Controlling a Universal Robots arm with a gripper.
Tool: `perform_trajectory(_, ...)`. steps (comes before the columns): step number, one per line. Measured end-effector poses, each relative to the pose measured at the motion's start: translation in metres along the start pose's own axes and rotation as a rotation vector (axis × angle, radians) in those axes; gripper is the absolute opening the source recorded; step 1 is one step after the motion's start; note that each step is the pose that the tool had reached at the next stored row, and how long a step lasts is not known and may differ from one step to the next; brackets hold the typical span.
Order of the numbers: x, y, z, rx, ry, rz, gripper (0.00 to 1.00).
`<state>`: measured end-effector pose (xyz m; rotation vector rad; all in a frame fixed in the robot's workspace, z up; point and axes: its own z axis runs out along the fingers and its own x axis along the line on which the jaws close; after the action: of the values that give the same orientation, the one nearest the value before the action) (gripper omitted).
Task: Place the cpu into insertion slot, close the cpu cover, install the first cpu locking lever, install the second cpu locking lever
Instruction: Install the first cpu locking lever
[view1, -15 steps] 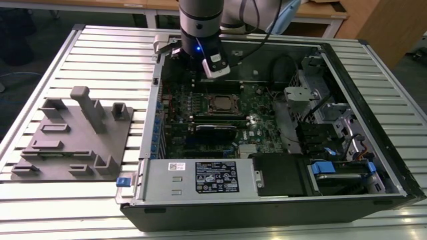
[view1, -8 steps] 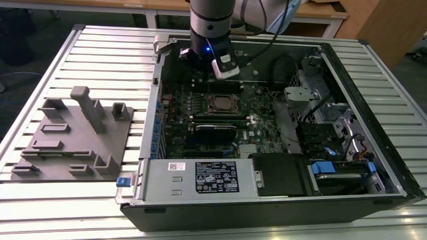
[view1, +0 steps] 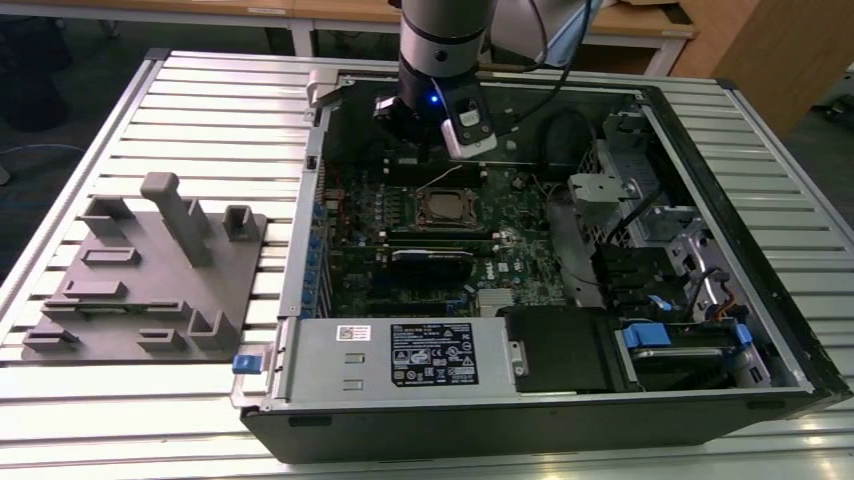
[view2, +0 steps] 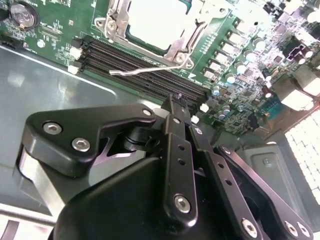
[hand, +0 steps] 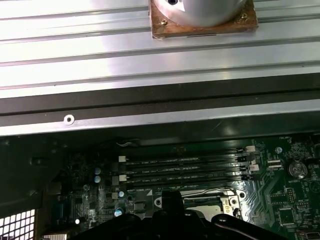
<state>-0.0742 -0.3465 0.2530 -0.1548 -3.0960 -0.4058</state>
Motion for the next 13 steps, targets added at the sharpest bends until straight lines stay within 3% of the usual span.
perform_trajectory(4,-0.0002,0.0001,0.0002,0.0006,-0.0002,0.0,0.11)
perform_trajectory(5,-0.0003,0.0001,0.0003,0.0043,-0.0004,0.0,0.11)
perform_trajectory(7,-0.0002,-0.0001,0.0007,0.0226,-0.0023,0.0,0.11)
perform_trajectory(8,-0.0003,-0.0002,0.0011,0.0269,-0.0029,0.0,0.11)
perform_trajectory(13,-0.0003,-0.0004,0.0021,0.0275,-0.003,0.0,0.11)
